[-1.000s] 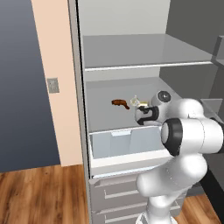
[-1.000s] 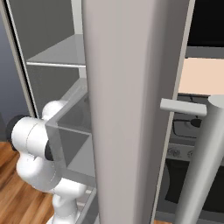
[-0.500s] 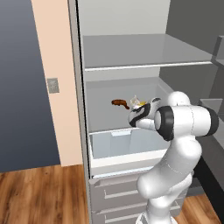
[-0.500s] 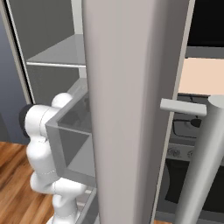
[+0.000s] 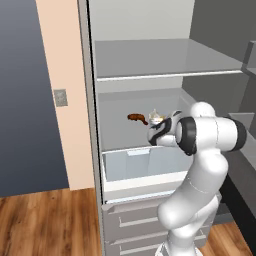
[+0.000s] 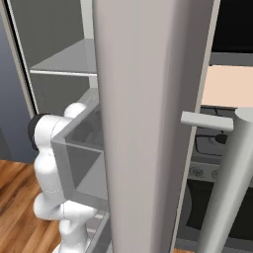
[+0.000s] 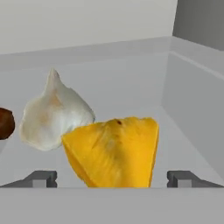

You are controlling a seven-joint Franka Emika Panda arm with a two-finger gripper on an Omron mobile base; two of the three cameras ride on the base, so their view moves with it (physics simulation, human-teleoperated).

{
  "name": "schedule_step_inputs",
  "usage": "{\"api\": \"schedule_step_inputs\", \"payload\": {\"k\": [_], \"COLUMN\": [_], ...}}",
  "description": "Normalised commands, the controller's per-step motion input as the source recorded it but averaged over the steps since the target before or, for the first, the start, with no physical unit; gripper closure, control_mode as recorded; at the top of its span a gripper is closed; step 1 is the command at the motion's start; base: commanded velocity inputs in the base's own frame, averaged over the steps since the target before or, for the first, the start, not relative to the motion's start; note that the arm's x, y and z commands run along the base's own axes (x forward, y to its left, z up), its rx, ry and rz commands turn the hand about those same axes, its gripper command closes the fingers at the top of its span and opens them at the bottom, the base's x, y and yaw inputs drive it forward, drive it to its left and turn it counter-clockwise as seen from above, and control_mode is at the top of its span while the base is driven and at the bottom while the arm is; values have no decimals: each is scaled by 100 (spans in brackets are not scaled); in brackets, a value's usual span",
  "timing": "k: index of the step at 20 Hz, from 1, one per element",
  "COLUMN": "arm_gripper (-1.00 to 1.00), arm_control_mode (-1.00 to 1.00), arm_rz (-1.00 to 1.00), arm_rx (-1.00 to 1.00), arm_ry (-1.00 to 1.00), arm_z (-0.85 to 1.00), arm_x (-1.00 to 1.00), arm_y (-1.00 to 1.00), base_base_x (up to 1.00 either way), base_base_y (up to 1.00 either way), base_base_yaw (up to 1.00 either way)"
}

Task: Take the cheese, chicken drumstick, and garlic from the fridge and place them on the plate on the dining counter to create an appetizer plate.

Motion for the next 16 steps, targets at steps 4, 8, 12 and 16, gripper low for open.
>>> {"api": "schedule_step_inputs", "payload": {"k": [4, 8, 12, 16], "arm_gripper": [100, 100, 100, 100], "arm_control_mode": [-100, -100, -100, -100], "arm_rz": [0, 0, 0, 0], "arm_rx": [0, 0, 0, -10], "arm_ry": [-11, 0, 0, 0], "arm_z": [-15, -3, 0, 5], "arm_x": [26, 8, -74, -100], "arm_y": [0, 0, -2, 20], "base_base_x": [0, 0, 0, 0], "base_base_y": [0, 0, 0, 0], "base_base_yaw": [0, 0, 0, 0]}}
